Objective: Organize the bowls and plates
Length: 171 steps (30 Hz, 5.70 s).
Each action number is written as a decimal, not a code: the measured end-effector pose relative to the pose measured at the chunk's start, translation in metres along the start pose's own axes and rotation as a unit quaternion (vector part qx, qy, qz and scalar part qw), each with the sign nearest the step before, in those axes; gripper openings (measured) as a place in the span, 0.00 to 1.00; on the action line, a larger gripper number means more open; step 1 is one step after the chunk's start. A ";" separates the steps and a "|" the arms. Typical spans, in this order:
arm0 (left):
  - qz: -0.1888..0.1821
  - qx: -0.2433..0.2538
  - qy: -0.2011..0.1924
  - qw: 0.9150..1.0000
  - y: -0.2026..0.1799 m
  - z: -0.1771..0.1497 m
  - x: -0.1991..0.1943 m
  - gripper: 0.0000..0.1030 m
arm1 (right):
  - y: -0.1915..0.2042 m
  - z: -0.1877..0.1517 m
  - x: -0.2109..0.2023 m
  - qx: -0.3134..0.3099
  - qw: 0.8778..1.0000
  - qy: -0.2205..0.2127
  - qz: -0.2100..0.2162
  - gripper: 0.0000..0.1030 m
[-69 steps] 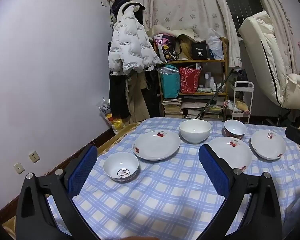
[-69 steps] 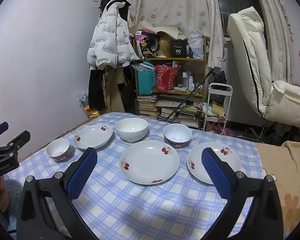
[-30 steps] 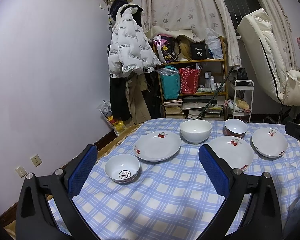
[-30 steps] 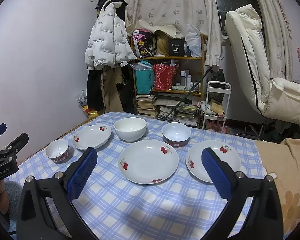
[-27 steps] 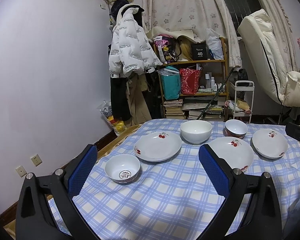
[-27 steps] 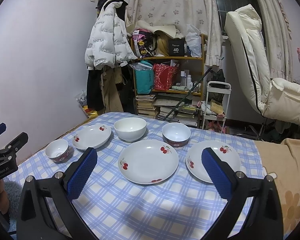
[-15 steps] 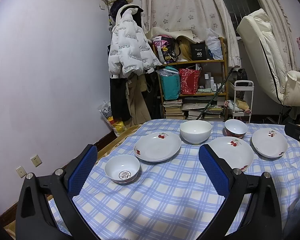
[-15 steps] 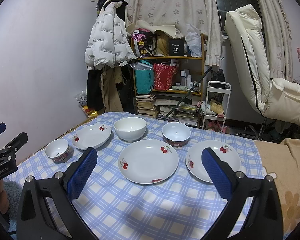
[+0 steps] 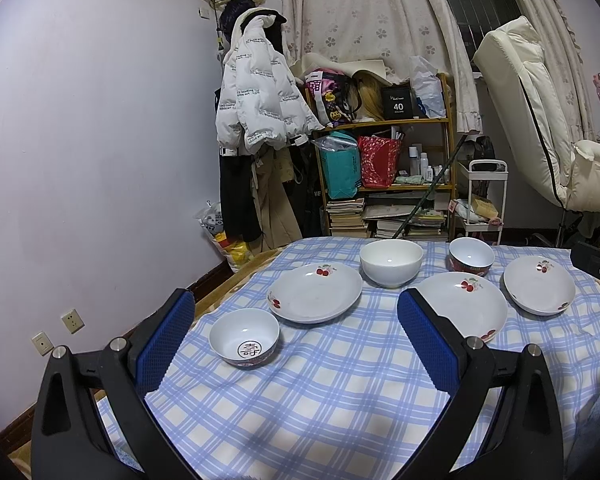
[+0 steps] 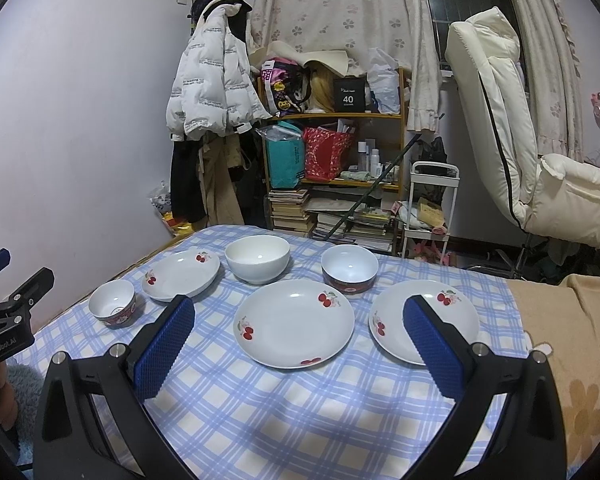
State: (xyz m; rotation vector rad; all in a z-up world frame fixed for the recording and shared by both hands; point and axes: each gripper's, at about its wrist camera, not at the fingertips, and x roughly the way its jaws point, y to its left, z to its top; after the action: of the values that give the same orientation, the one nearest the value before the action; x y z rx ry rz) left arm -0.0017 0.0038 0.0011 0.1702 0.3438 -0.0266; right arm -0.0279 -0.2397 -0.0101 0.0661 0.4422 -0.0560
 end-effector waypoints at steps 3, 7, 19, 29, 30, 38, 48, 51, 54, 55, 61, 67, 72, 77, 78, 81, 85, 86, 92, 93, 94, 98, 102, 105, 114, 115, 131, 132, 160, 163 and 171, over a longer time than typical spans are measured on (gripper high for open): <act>0.000 0.000 0.000 1.000 0.000 0.000 0.000 0.97 | 0.000 0.000 0.000 0.000 1.000 0.000 0.001 1.00; -0.001 0.001 0.000 1.000 0.000 0.000 0.000 0.97 | 0.002 0.000 0.000 0.000 1.000 0.000 0.000 1.00; -0.001 0.001 0.001 1.000 0.000 0.001 0.000 0.97 | -0.001 0.000 0.000 0.001 1.000 0.000 -0.001 1.00; -0.002 0.003 0.002 1.000 -0.001 0.000 0.000 0.97 | -0.002 -0.001 0.000 0.001 1.000 0.000 -0.002 1.00; -0.002 0.003 0.003 1.000 0.000 0.000 0.000 0.97 | -0.002 -0.001 0.000 0.001 1.000 0.000 -0.002 1.00; -0.018 0.016 0.016 1.000 -0.008 0.000 0.007 0.97 | -0.010 0.005 0.007 0.001 1.000 0.010 0.006 1.00; -0.041 0.017 0.046 0.998 -0.017 0.016 0.030 0.97 | -0.011 0.029 0.023 -0.020 1.000 -0.007 -0.008 1.00; -0.049 0.008 0.052 0.997 -0.016 0.027 0.040 0.97 | -0.011 0.041 0.035 -0.014 1.000 -0.008 -0.003 1.00; -0.023 0.012 0.058 0.998 -0.023 0.046 0.055 0.97 | -0.015 0.048 0.044 -0.006 1.000 -0.003 -0.006 1.00; -0.022 0.010 0.059 0.998 -0.025 0.051 0.060 0.97 | -0.017 0.049 0.046 -0.005 1.000 -0.003 -0.007 1.00; -0.030 0.005 0.060 0.998 -0.041 0.081 0.092 0.97 | -0.025 0.064 0.065 -0.008 1.000 0.008 -0.014 1.00; -0.052 0.015 0.082 0.995 -0.056 0.092 0.127 0.97 | -0.038 0.080 0.089 -0.014 1.000 0.019 -0.019 1.00; -0.080 0.018 0.126 0.989 -0.066 0.078 0.161 0.97 | -0.041 0.086 0.119 -0.031 0.998 0.045 -0.020 1.00; -0.093 0.026 0.163 0.982 -0.077 0.054 0.191 0.97 | -0.052 0.077 0.148 -0.030 0.996 0.078 -0.009 0.94; -0.095 0.025 0.169 0.981 -0.077 0.050 0.196 0.97 | -0.055 0.075 0.153 -0.028 0.996 0.081 -0.008 0.90; -0.103 0.020 0.190 0.976 -0.082 0.036 0.213 0.97 | -0.064 0.064 0.167 -0.013 0.996 0.093 -0.009 0.88; -0.106 0.022 0.210 0.972 -0.089 0.022 0.229 0.97 | -0.069 0.052 0.187 -0.007 0.993 0.121 -0.003 0.82; -0.106 0.023 0.215 0.971 -0.091 0.019 0.232 0.97 | -0.069 0.047 0.194 -0.009 0.991 0.130 -0.002 0.82; -0.109 0.017 0.247 0.963 -0.099 0.001 0.252 0.97 | -0.074 0.029 0.221 -0.002 0.985 0.171 0.014 0.82; -0.109 0.018 0.252 0.961 -0.101 -0.002 0.254 0.97 | -0.076 0.025 0.225 0.000 0.984 0.179 0.017 0.82; -0.109 0.019 0.254 0.961 -0.102 -0.004 0.256 0.97 | -0.076 0.023 0.228 0.001 0.983 0.184 0.019 0.82; -0.114 0.026 0.267 0.957 -0.108 -0.013 0.263 0.97 | -0.081 0.012 0.239 -0.002 0.977 0.213 0.022 0.71; -0.119 0.027 0.284 0.951 -0.115 -0.019 0.271 0.97 | -0.086 0.002 0.251 0.003 0.970 0.242 0.039 0.53; -0.127 0.020 0.296 0.946 -0.118 -0.022 0.278 0.97 | -0.089 -0.007 0.258 0.007 0.965 0.260 0.040 0.43; -0.144 0.007 0.323 0.935 -0.121 -0.035 0.291 0.75 | -0.092 -0.022 0.271 0.015 0.953 0.298 0.051 0.32; -0.148 0.006 0.326 0.934 -0.122 -0.036 0.292 0.74 | -0.091 -0.023 0.273 0.016 0.952 0.300 0.049 0.32; -0.214 -0.005 0.369 0.905 -0.138 -0.047 0.304 0.08 | -0.100 -0.033 0.281 0.034 0.947 0.318 0.041 0.06; -0.212 -0.007 0.366 0.906 -0.139 -0.047 0.302 0.09 | -0.101 -0.033 0.281 0.035 0.947 0.317 0.041 0.06; -0.196 0.003 0.415 0.888 -0.121 -0.053 0.287 0.11 | -0.091 -0.032 0.259 0.085 0.946 0.306 0.070 0.09; -0.198 0.000 0.418 0.886 -0.110 -0.053 0.274 0.11 | -0.081 -0.033 0.249 0.069 0.944 0.312 0.081 0.09; -0.191 0.004 0.406 0.894 -0.080 -0.041 0.247 0.11 | -0.063 -0.046 0.234 0.073 0.935 0.331 0.107 0.09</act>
State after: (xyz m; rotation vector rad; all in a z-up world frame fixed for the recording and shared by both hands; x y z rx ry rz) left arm 0.2127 -0.0676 -0.1337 0.1125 1.2151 -0.3538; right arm 0.1598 -0.3083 -0.1550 0.2845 1.1035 0.1541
